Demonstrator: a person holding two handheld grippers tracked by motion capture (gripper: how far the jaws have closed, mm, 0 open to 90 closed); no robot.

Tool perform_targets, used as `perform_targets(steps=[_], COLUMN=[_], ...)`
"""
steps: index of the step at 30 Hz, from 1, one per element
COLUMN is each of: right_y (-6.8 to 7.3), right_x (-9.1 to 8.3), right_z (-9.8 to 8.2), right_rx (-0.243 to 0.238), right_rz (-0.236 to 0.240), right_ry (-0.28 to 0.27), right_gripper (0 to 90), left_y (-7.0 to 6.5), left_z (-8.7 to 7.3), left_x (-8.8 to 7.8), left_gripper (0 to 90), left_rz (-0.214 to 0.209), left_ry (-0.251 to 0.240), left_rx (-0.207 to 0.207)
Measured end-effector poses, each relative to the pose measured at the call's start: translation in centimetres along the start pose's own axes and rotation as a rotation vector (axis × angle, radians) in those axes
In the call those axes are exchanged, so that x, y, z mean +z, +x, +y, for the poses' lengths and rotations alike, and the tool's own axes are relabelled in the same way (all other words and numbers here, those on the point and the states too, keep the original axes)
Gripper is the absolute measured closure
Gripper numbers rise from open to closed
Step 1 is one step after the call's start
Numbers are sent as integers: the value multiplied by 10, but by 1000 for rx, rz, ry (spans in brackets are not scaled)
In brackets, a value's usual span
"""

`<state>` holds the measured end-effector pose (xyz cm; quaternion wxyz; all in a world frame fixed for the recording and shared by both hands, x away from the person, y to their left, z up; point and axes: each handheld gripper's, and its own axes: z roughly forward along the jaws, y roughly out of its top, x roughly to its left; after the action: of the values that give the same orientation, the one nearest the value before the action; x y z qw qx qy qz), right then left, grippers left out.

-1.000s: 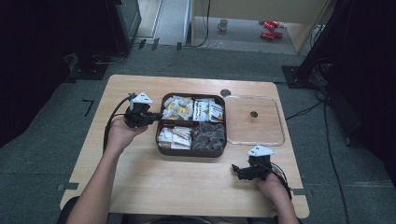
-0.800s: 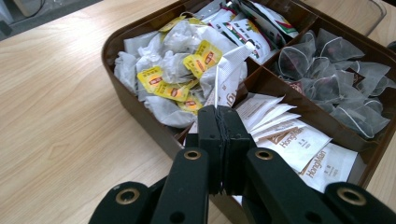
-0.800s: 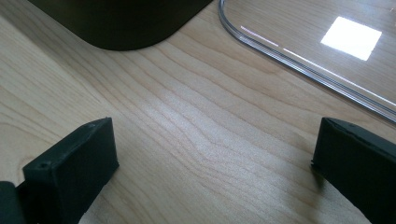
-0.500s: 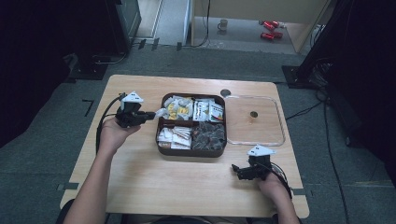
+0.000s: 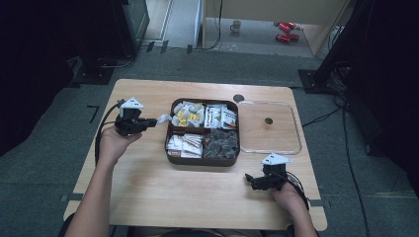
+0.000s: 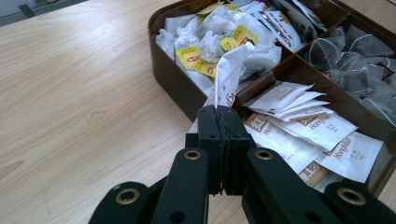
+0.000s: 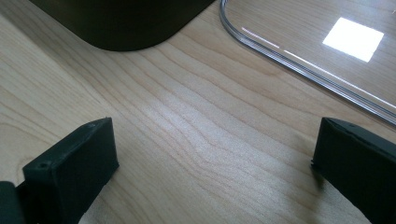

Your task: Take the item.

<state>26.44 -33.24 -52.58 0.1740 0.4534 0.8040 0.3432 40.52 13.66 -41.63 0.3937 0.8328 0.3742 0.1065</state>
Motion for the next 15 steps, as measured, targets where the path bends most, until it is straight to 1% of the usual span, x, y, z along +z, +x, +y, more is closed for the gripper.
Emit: perform_targets(steps=[5, 8, 10, 11, 15], right_y=[0, 0, 0, 0, 0], right_x=[0, 0, 0, 0, 0], right_z=[0, 0, 0, 0, 0], right_rx=[0, 0, 0, 0, 0], right_rz=[0, 0, 0, 0, 0], right_ry=[0, 0, 0, 0, 0], right_gripper=[0, 0, 0, 0, 0], left_y=[6, 10, 15, 15, 22], left_z=[-4, -7, -10, -10, -15], left_x=[-1, -1, -1, -1, 2], left_gripper=[898, 898, 898, 898, 898], left_rz=[8, 20, 25, 25, 38], left_ry=[2, 6, 8, 8, 16], left_rx=[-16, -21, -31, -31, -49])
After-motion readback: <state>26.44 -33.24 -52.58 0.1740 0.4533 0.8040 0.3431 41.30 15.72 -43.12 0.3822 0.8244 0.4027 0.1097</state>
